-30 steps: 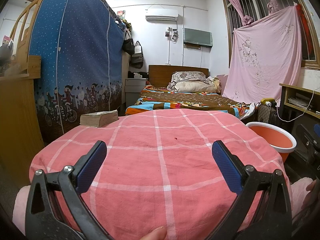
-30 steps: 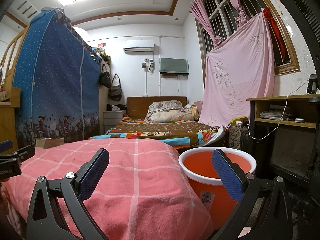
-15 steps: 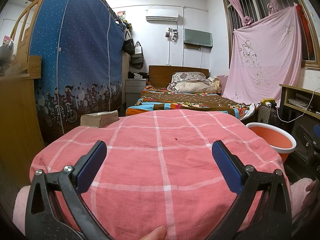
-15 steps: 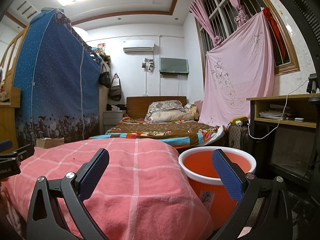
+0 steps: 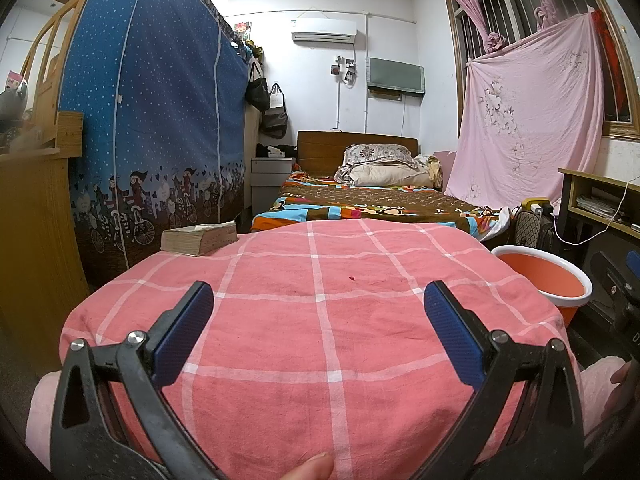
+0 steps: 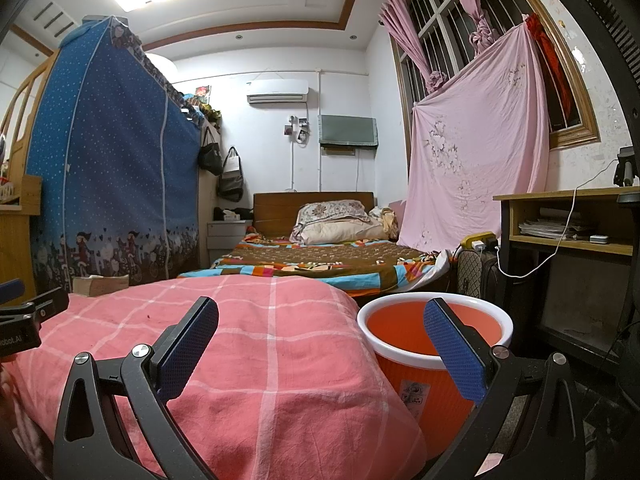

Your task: Collect trash

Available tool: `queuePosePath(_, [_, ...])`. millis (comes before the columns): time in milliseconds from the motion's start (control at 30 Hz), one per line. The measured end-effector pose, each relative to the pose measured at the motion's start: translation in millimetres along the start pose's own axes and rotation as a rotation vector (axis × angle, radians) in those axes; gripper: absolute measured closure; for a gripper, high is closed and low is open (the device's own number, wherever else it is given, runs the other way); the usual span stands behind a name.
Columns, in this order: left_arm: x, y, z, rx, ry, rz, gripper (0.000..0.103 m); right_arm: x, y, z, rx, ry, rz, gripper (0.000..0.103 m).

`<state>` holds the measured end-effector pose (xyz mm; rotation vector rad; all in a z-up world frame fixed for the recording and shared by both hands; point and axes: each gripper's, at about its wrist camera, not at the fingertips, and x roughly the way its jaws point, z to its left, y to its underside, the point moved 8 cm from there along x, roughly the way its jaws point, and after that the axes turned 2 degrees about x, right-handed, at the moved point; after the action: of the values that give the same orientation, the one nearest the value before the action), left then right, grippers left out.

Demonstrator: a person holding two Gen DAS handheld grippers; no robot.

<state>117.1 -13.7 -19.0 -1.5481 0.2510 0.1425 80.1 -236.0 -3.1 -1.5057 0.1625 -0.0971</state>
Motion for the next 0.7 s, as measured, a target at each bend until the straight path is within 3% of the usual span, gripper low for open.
queuePosePath(700, [-1.6,-0.2,-2.4,0.001,0.000,-0.001,0.012,-0.3,-0.9,1.2,0.000,0.001,0.000,0.000])
